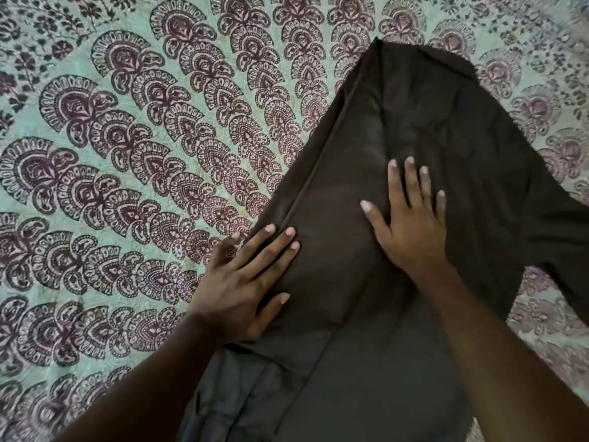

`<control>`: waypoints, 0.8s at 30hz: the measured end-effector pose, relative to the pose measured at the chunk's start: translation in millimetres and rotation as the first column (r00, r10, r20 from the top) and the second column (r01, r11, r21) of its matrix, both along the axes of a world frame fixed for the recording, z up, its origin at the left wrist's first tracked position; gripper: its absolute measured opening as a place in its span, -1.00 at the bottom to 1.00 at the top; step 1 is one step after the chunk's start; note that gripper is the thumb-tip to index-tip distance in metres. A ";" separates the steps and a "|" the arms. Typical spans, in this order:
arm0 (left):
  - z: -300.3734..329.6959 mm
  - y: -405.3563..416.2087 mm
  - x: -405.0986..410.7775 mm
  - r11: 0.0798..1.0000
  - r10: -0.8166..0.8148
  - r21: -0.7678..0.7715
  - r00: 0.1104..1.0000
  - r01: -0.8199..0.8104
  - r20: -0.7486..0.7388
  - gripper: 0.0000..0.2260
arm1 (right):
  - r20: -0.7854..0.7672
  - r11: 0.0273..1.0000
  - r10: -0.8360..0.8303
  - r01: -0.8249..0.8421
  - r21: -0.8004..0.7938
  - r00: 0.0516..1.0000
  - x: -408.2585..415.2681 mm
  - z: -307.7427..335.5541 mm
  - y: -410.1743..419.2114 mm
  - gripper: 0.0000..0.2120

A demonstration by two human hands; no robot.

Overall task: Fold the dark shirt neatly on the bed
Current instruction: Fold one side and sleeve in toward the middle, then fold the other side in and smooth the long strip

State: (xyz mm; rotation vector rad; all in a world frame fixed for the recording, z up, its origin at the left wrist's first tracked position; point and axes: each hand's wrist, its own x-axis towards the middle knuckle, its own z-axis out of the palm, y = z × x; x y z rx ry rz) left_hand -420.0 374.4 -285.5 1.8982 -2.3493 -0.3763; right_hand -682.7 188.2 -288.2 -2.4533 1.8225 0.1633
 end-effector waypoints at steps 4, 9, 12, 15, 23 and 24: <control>0.6 2.1 0.2 1.000 -0.008 -0.008 1.000 0.008 0.011 -0.32 | -0.050 0.999 0.028 -0.030 -0.035 0.998 12.7 10.9 -19.8 -0.21; 7.5 3.0 0.0 1.000 -0.017 0.007 1.000 0.017 0.007 -0.37 | 0.020 0.990 0.138 -0.137 -0.037 0.990 37.6 23.1 71.8 -0.24; 13.3 19.0 7.8 0.995 -0.032 -0.100 0.994 0.022 -0.107 -0.50 | 0.014 0.993 0.109 -0.110 0.046 0.994 41.2 15.7 144.5 -0.22; 18.4 51.5 27.7 0.979 -0.196 -0.095 0.965 0.182 -0.172 -0.46 | 0.017 0.990 0.074 -0.075 0.117 0.997 44.6 13.1 204.8 -0.21; 31.4 91.4 37.1 0.904 -0.373 0.266 0.922 0.335 0.105 0.31 | 0.004 0.967 0.199 -0.197 0.158 0.980 41.9 29.8 328.1 -0.15; 34.6 90.9 34.4 0.899 -0.369 0.300 0.921 0.320 0.122 0.34 | 0.020 0.968 0.200 -0.201 0.154 0.980 41.4 31.9 340.4 -0.15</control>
